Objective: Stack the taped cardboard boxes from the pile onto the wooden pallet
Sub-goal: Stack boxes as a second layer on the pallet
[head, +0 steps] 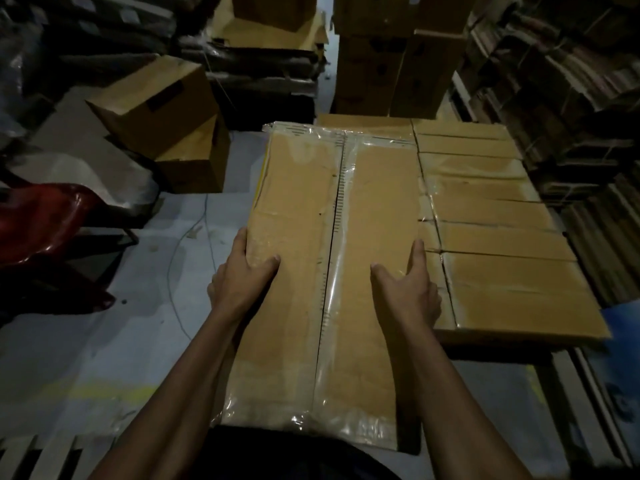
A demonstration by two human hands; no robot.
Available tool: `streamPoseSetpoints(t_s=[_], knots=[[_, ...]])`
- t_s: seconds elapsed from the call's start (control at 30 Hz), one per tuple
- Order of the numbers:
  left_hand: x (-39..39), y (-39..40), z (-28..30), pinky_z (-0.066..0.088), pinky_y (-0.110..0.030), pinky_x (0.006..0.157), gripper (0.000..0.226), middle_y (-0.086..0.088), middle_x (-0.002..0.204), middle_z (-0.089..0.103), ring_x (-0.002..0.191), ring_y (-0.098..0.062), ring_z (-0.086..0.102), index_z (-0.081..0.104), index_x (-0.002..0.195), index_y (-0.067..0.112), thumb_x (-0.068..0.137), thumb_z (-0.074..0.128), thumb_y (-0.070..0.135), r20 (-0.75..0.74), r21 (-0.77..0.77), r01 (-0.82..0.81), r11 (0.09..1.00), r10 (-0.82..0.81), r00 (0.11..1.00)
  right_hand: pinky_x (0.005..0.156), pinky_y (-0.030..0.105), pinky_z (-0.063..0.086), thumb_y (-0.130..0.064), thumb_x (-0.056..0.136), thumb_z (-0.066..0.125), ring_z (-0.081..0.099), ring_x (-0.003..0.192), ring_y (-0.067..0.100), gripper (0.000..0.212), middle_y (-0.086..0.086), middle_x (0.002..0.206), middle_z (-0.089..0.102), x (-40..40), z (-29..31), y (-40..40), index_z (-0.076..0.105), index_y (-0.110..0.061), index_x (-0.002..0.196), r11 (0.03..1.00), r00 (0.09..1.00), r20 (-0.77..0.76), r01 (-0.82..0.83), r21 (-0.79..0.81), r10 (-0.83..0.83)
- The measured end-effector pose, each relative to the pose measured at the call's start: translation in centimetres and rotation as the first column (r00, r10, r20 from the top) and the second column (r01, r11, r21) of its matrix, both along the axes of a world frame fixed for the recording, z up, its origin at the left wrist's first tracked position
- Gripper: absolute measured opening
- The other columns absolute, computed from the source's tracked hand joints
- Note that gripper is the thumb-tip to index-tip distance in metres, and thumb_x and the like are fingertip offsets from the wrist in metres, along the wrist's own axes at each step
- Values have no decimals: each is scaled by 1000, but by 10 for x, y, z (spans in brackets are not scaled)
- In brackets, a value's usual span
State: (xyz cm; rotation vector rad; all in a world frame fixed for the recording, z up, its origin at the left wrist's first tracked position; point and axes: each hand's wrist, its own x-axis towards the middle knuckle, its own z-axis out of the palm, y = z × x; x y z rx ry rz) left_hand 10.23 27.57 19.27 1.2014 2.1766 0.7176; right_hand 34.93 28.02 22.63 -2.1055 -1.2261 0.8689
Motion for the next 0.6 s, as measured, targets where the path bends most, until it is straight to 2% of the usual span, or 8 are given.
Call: streamPoseSetpoints(t_s=[0.1, 0.3, 0.4, 0.6], knots=[[-15, 49, -5, 39, -48, 100, 85, -7, 146, 47, 125, -37, 50, 12, 153, 41, 83, 54, 65, -27, 0, 20, 1000, -20, 999, 97, 42, 36, -52, 90, 61, 48, 127, 33, 87, 10, 142, 52, -20, -3, 45, 7, -41, 157, 1000, 1000, 12, 8, 11, -8], [-70, 182, -32, 39, -50, 100, 88, -5, 145, 49, 125, -38, 50, 16, 151, 41, 75, 50, 69, 12, 1, 136, 991, -136, 991, 104, 44, 34, -51, 90, 62, 45, 130, 34, 86, 11, 144, 49, -74, -22, 151, 8, -41, 157, 995, 995, 12, 103, -16, -103], [-105, 261, -42, 41, -49, 103, 85, -3, 146, 48, 127, -37, 49, 15, 151, 42, 79, 52, 67, 36, -8, 217, 976, -217, 975, 105, 46, 34, -51, 90, 63, 42, 133, 37, 87, 11, 148, 47, -110, -25, 214, 9, -41, 157, 982, 982, 35, 186, -29, -185], [-152, 393, -27, 40, -46, 99, 82, -3, 145, 50, 126, -36, 50, 13, 152, 42, 85, 54, 64, 1, -17, 343, 939, -343, 939, 107, 47, 31, -51, 90, 63, 39, 136, 35, 86, 10, 149, 45, -165, -10, 315, 9, -41, 157, 952, 953, 33, 303, -41, -302]])
